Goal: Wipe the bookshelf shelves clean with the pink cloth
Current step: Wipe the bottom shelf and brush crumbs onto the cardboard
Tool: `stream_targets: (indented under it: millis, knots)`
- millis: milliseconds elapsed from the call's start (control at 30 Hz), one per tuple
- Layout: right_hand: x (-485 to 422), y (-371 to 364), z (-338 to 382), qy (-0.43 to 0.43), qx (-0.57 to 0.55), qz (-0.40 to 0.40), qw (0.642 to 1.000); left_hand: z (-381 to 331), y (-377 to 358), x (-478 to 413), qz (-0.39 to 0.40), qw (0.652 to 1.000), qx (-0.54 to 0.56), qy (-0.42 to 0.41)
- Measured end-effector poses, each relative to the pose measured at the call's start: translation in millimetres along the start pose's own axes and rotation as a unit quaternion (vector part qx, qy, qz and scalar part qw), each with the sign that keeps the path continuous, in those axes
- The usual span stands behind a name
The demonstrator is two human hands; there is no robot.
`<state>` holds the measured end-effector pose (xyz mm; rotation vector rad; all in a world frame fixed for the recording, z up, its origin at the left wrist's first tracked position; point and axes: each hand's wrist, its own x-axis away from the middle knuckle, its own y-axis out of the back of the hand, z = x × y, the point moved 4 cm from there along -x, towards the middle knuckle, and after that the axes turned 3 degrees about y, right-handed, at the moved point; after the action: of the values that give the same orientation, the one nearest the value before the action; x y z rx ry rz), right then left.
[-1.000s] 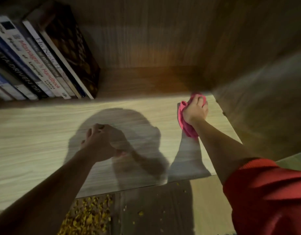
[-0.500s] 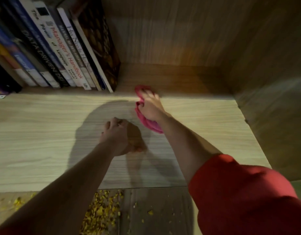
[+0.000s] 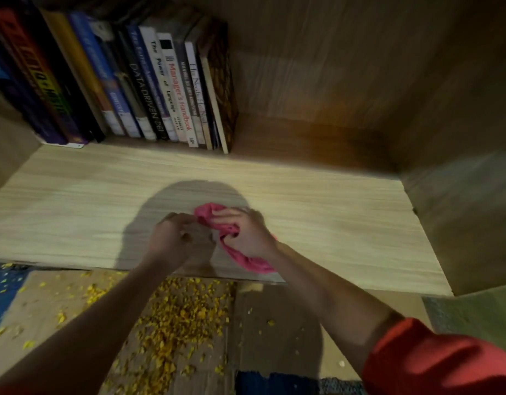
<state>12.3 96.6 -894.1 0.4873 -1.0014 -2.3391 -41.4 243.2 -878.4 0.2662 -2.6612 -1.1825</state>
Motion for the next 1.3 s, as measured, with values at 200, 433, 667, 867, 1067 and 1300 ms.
stream_targets:
  millis: [200, 433, 667, 867, 1067, 1300]
  knots:
    - [41.4, -28.3, 30.9, 0.007, -0.011, 0.061, 0.998, 12.7, -0.7, 33.0, 0.035, 0.998, -0.034, -0.047]
    - [78.1, -35.8, 47.9, 0.009, 0.049, 0.105, 0.993, 27.8, -1.6, 62.2, 0.086, 0.984, -0.114, -0.108]
    - [105.4, -13.6, 78.5, 0.038, 0.015, 0.126, 0.991, 20.5, -2.0, 73.9, 0.090, 0.968, -0.203, -0.113]
    - [76.5, 27.7, 61.7, -0.063, 0.010, -0.033, 0.997, 2.5, -5.8, 64.6, 0.101, 0.967, -0.161, -0.168]
    - [70.6, 25.5, 21.4, -0.174, 0.062, 0.049, 0.982, -17.8, -23.9, 52.3, 0.185, 0.951, -0.167, -0.183]
    - [66.9, 25.0, 9.1, -0.238, 0.001, 0.027, 0.971, -37.0, -49.2, 45.5, 0.218, 0.966, -0.023, -0.140]
